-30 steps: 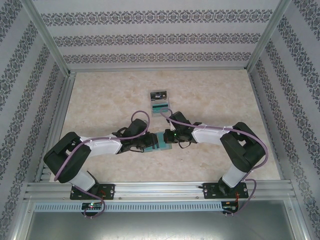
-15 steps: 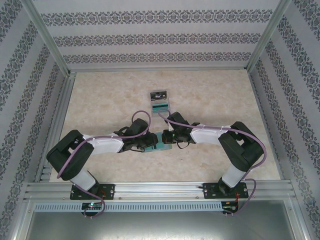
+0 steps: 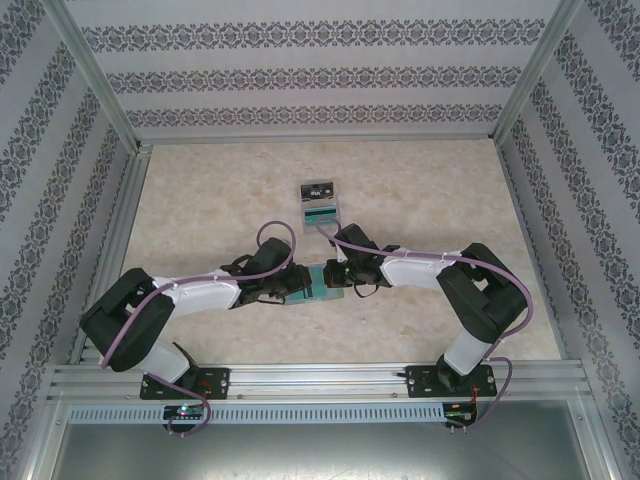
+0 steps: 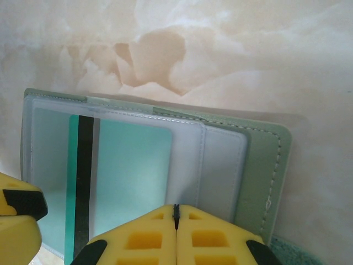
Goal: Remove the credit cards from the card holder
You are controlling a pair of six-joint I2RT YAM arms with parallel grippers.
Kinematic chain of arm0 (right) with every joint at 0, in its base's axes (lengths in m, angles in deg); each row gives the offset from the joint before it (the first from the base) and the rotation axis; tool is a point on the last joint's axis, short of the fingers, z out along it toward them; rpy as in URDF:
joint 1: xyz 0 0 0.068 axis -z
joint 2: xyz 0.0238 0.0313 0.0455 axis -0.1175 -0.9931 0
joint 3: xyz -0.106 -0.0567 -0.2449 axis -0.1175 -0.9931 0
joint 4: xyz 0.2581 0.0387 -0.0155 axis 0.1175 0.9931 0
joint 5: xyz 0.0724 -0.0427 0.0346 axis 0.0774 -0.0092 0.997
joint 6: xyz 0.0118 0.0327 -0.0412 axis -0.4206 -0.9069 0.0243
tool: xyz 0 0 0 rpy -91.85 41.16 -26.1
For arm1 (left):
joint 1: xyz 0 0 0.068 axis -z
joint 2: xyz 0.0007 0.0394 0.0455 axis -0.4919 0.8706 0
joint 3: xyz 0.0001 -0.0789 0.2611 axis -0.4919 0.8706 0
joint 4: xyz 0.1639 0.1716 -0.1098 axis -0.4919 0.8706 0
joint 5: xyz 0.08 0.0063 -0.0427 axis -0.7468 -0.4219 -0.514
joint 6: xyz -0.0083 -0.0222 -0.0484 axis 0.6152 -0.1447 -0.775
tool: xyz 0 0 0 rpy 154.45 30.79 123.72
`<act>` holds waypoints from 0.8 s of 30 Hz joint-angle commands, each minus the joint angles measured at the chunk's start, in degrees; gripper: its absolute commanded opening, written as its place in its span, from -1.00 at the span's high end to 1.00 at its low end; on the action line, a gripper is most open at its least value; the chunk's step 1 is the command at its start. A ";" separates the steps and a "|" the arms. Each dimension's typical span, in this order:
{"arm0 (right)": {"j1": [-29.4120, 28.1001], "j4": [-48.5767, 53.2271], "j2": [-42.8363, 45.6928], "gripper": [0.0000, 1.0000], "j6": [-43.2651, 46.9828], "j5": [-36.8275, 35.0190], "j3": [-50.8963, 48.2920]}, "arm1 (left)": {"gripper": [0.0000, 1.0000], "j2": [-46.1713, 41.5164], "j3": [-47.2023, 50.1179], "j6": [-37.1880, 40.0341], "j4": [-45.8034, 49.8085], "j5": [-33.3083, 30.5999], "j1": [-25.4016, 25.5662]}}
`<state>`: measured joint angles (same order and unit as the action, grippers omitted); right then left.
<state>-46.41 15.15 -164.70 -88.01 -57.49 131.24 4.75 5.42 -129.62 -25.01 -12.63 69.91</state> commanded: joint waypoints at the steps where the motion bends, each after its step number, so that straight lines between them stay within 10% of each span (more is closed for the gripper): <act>1: -0.86 1.63 -1.65 0.85 -0.09 -1.50 -0.69 | 0.40 0.84 1.05 -1.00 2.08 -1.70 0.42; 24: -1.25 1.48 -2.08 0.85 -0.22 -1.58 -0.69 | 0.70 3.51 1.95 -2.41 -5.40 2.54 0.42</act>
<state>-46.78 14.67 -164.92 -88.01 -57.64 131.24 8.12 6.42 -131.59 -29.03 -10.40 69.91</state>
